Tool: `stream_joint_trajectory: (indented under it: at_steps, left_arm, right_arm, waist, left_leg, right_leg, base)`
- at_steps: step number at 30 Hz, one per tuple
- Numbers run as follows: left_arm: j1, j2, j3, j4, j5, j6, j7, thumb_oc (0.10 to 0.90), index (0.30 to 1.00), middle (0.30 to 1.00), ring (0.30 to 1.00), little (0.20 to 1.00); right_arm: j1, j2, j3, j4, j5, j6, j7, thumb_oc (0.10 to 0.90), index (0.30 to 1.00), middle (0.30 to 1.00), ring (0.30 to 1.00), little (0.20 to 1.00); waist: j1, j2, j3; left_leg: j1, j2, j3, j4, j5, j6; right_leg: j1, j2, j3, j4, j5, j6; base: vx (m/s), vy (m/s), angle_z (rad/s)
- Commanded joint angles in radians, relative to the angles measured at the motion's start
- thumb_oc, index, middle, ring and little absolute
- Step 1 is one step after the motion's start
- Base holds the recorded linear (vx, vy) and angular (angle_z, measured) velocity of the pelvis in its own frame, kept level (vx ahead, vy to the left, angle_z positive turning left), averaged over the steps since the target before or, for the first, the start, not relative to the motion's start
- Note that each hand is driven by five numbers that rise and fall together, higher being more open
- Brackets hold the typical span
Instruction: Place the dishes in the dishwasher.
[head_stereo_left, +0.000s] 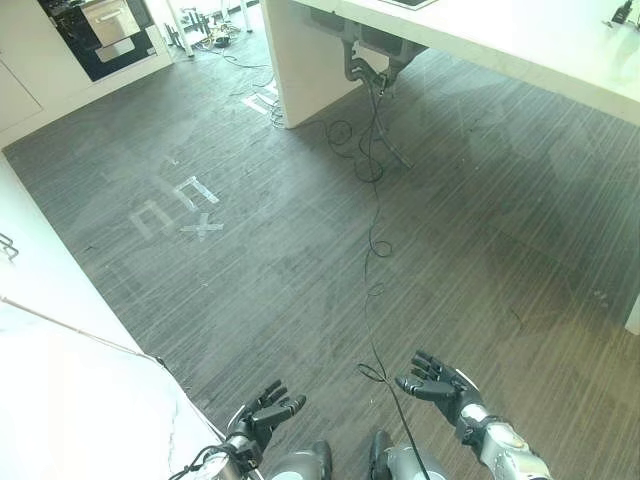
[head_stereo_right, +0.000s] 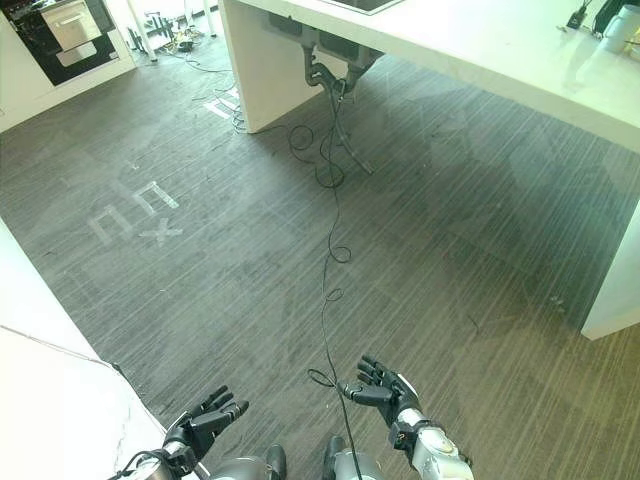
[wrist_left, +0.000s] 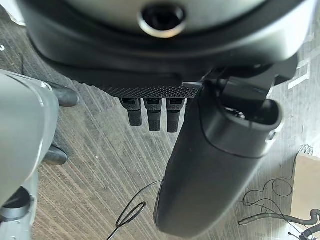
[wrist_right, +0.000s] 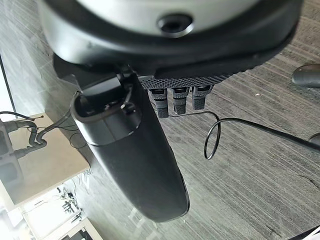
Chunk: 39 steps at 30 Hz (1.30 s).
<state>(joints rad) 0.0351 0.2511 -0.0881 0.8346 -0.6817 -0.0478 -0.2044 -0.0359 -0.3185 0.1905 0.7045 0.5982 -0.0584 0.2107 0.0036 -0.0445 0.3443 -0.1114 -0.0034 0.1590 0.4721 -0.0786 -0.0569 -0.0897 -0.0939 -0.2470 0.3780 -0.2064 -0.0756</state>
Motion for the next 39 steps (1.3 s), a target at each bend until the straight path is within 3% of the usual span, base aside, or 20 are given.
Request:
stream_joint_trajectory:
  at_steps: [1, 3, 4, 6, 9, 12, 15, 16, 20, 22, 25, 27, 28, 29, 30, 31, 33, 36, 38, 39]
  left_arm:
    - [-0.024, -0.016, -0.003, -0.07, 0.03, -0.081, -0.043, 0.8, 0.9, 0.9, 0.9, 0.9]
    - [0.007, -0.023, 0.0, -0.081, 0.054, -0.097, -0.037, 0.8, 0.9, 0.9, 0.9, 0.9]
    - [0.016, -0.021, 0.0, -0.079, 0.046, -0.1, -0.021, 0.8, 0.9, 0.9, 0.9, 0.9]
    - [0.019, -0.027, 0.004, -0.058, 0.049, -0.107, -0.037, 0.8, 0.9, 0.9, 0.9, 0.9]
    - [0.038, -0.036, 0.021, -0.052, 0.061, -0.118, -0.038, 0.8, 0.9, 0.9, 0.9, 0.9]
    - [0.035, -0.017, 0.033, -0.049, 0.11, -0.106, -0.053, 0.8, 0.9, 0.9, 0.9, 0.9]
    - [0.004, -0.002, 0.0, -0.053, 0.171, -0.106, -0.059, 0.8, 0.9, 0.9, 0.9, 0.9]
    - [-0.022, 0.013, -0.022, -0.054, 0.173, -0.097, -0.023, 0.8, 0.9, 0.9, 0.9, 0.9]
    - [-0.073, 0.029, -0.044, -0.047, 0.164, -0.085, -0.041, 0.8, 0.9, 0.9, 0.9, 0.9]
    - [-0.079, 0.033, -0.041, -0.052, 0.17, -0.069, -0.034, 0.8, 0.9, 0.9, 0.9, 0.9]
    - [-0.044, -0.001, -0.041, -0.005, 0.163, -0.094, -0.014, 0.8, 0.9, 0.9, 0.9, 0.9]
    - [-0.03, -0.022, -0.04, 0.012, 0.191, -0.097, -0.004, 0.8, 0.9, 0.9, 0.9, 0.9]
    - [-0.024, -0.03, -0.039, 0.025, 0.192, -0.088, -0.015, 0.8, 0.9, 0.9, 0.9, 0.9]
    - [-0.021, -0.035, -0.04, 0.032, 0.197, -0.08, -0.013, 0.8, 0.9, 0.9, 0.9, 0.9]
    - [-0.015, -0.039, -0.034, 0.049, 0.18, -0.085, -0.015, 0.8, 0.9, 0.9, 0.9, 0.9]
    - [-0.003, -0.044, -0.023, 0.06, 0.171, -0.089, -0.025, 0.8, 0.9, 0.9, 0.9, 0.9]
    - [0.005, -0.047, -0.015, 0.062, 0.2, -0.079, -0.03, 0.8, 0.9, 0.9, 0.9, 0.9]
    - [0.026, -0.05, -0.016, 0.073, 0.211, -0.085, -0.024, 0.8, 0.9, 0.9, 0.9, 0.9]
    - [0.033, -0.051, -0.014, 0.075, 0.211, -0.088, -0.02, 0.8, 0.9, 0.9, 0.9, 0.9]
    - [0.055, -0.059, -0.001, 0.087, 0.209, -0.097, -0.01, 0.8, 0.9, 0.9, 0.9, 0.9]
  right_arm:
    - [-0.042, -0.062, -0.022, -0.062, 0.001, -0.084, 0.025, 0.8, 0.9, 0.9, 0.9, 0.9]
    - [-0.038, -0.054, -0.02, -0.087, -0.006, -0.086, 0.012, 0.8, 0.9, 0.9, 0.9, 0.9]
    - [-0.034, -0.05, -0.014, -0.096, 0.006, -0.086, -0.018, 0.8, 0.9, 0.9, 0.9, 0.9]
    - [-0.021, -0.048, -0.023, -0.075, 0.009, -0.105, -0.024, 0.8, 0.9, 0.9, 0.9, 0.9]
    - [-0.017, -0.039, -0.031, -0.049, -0.017, -0.126, -0.033, 0.8, 0.9, 0.9, 0.9, 0.9]
    - [-0.009, -0.025, -0.057, -0.035, -0.06, -0.154, -0.071, 0.8, 0.9, 0.9, 0.9, 0.9]
    - [-0.008, -0.012, -0.068, -0.041, -0.076, -0.176, -0.133, 0.8, 0.9, 0.9, 0.9, 0.9]
    - [-0.018, -0.013, -0.064, -0.033, -0.05, -0.19, -0.151, 0.8, 0.9, 0.9, 0.9, 0.9]
    - [-0.035, -0.023, -0.072, -0.025, -0.026, -0.224, -0.181, 0.8, 0.9, 0.9, 0.9, 0.9]
    - [-0.03, -0.038, -0.087, -0.037, 0.003, -0.216, -0.168, 0.8, 0.9, 0.9, 0.9, 0.9]
    - [0.013, -0.057, -0.112, -0.048, -0.01, -0.217, -0.104, 0.8, 0.9, 0.9, 0.9, 0.9]
    - [0.025, -0.061, -0.121, -0.055, -0.007, -0.208, -0.103, 0.8, 0.9, 0.9, 0.9, 0.9]
    - [0.025, -0.065, -0.125, -0.054, -0.007, -0.207, -0.103, 0.8, 0.9, 0.9, 0.9, 0.9]
    - [0.023, -0.071, -0.12, -0.057, -0.012, -0.207, -0.101, 0.8, 0.9, 0.9, 0.9, 0.9]
    - [0.019, -0.079, -0.101, -0.067, -0.036, -0.22, -0.098, 0.8, 0.9, 0.9, 0.9, 0.9]
    - [0.021, -0.09, -0.091, -0.071, -0.038, -0.228, -0.099, 0.8, 0.9, 0.9, 0.9, 0.9]
    - [0.015, -0.099, -0.096, -0.072, -0.021, -0.227, -0.099, 0.8, 0.9, 0.9, 0.9, 0.9]
    - [-0.015, -0.092, -0.083, -0.065, -0.03, -0.238, -0.091, 0.8, 0.9, 0.9, 0.9, 0.9]
    - [-0.021, -0.086, -0.075, -0.068, -0.036, -0.236, -0.101, 0.8, 0.9, 0.9, 0.9, 0.9]
    - [-0.032, -0.077, -0.053, -0.068, -0.041, -0.227, -0.119, 0.8, 0.9, 0.9, 0.9, 0.9]
  waist:
    - [0.016, 0.034, 0.001]
    - [0.034, 0.056, 0.006]
    - [0.037, 0.082, 0.004]
    - [0.034, 0.088, 0.001]
    - [0.052, 0.081, -0.033]
    - [0.066, 0.051, -0.07]
    - [0.04, 0.048, -0.071]
    - [0.03, 0.061, -0.064]
    - [-0.028, 0.089, -0.023]
    - [-0.045, 0.095, -0.008]
    - [-0.067, 0.097, -0.012]
    - [-0.073, 0.102, -0.033]
    - [-0.085, 0.107, -0.048]
    - [-0.084, 0.101, -0.059]
    - [-0.081, 0.104, -0.065]
    - [-0.068, 0.092, -0.056]
    - [-0.054, 0.078, -0.039]
    - [-0.025, 0.056, -0.013]
    - [-0.015, 0.055, -0.011]
    - [0.014, 0.061, -0.012]
  left_leg:
    - [-0.078, 0.038, 0.068, 0.097, 0.03, 0.014]
    - [-0.09, 0.034, 0.07, -0.172, 0.147, -0.012]
    - [-0.191, 0.096, 0.057, -0.172, 0.137, -0.035]
    - [-0.241, 0.14, 0.094, -0.172, 0.124, -0.048]
    - [-0.218, 0.104, 0.093, -0.172, 0.075, -0.013]
    - [-0.179, 0.03, 0.083, -0.172, 0.004, 0.058]
    - [-0.121, -0.047, 0.063, -0.172, -0.06, 0.14]
    - [-0.1, -0.06, 0.051, -0.172, -0.083, 0.16]
    - [-0.011, -0.06, -0.007, -0.172, -0.121, 0.163]
    - [0.018, -0.054, -0.026, -0.172, -0.135, 0.155]
    - [0.152, -0.071, -0.027, -0.172, -0.246, 0.155]
    - [0.201, -0.08, -0.037, -0.172, -0.256, 0.143]
    - [0.26, -0.085, -0.045, -0.172, -0.225, 0.125]
    - [0.321, -0.091, -0.041, -0.172, -0.109, 0.084]
    - [0.276, -0.062, -0.04, 0.055, 0.032, 0.01]
    - [0.146, -0.044, -0.017, 0.337, 0.096, -0.027]
    - [-0.015, 0.009, 0.009, 0.489, 0.083, -0.018]
    - [-0.081, 0.006, 0.022, 0.169, 0.032, 0.038]
    - [-0.075, -0.001, 0.012, 0.031, 0.06, 0.032]
    - [-0.122, -0.012, -0.063, -0.172, 0.133, 0.021]
  right_leg:
    - [0.131, 0.039, 0.009, -0.078, -0.047, 0.044]
    - [0.162, 0.052, 0.003, -0.078, -0.066, 0.05]
    - [0.188, 0.082, -0.01, -0.078, -0.089, 0.047]
    - [0.229, 0.086, -0.024, -0.078, -0.118, 0.042]
    - [0.3, 0.07, -0.01, -0.078, -0.141, 0.072]
    - [0.401, 0.042, -0.03, -0.041, -0.021, 0.132]
    - [0.229, -0.013, 0.027, 0.418, 0.238, 0.25]
    - [0.135, -0.032, 0.035, 0.533, 0.25, 0.232]
    - [-0.032, 0.066, 0.007, 0.337, 0.094, 0.16]
    - [-0.079, 0.073, -0.023, 0.162, 0.108, 0.156]
    - [-0.18, 0.032, -0.109, -0.069, 0.242, 0.193]
    - [-0.156, 0.039, -0.117, -0.054, 0.188, 0.155]
    - [-0.14, 0.062, -0.078, -0.021, 0.123, 0.118]
    - [-0.093, 0.076, -0.062, -0.035, 0.082, 0.088]
    - [-0.036, 0.099, -0.059, -0.061, 0.042, 0.043]
    - [0.026, 0.105, -0.05, -0.078, 0.012, 0.013]
    - [0.08, 0.108, -0.037, -0.078, -0.016, -0.006]
    - [0.127, 0.096, 0.038, -0.078, -0.032, 0.013]
    - [0.14, 0.098, 0.052, -0.078, -0.039, 0.022]
    - [0.153, 0.116, 0.094, -0.078, -0.046, 0.032]
  base:
    - [0.38, 0.034, 0.18]
    - [0.52, 0.226, -0.3]
    - [0.5, 0.243, -0.28]
    - [0.61, 0.321, -0.08]
    - [0.62, 0.41, 0.06]
    - [0.49, 0.343, -0.37]
    - [0.36, 0.409, 0.0]
    - [0.37, 0.361, 0.87]
    - [0.3, 0.055, 0.67]
    - [0.34, -0.052, 0.7]
    - [0.72, -0.033, 0.41]
    - [0.87, -0.13, -0.42]
    - [0.92, -0.246, -0.53]
    - [1.13, -0.371, -0.25]
    - [1.04, -0.415, 0.2]
    - [0.83, -0.375, 0.13]
    - [0.48, -0.226, -0.1]
    - [0.54, 0.057, -0.82]
    - [0.36, 0.139, -0.82]
    - [0.56, 0.272, -0.34]
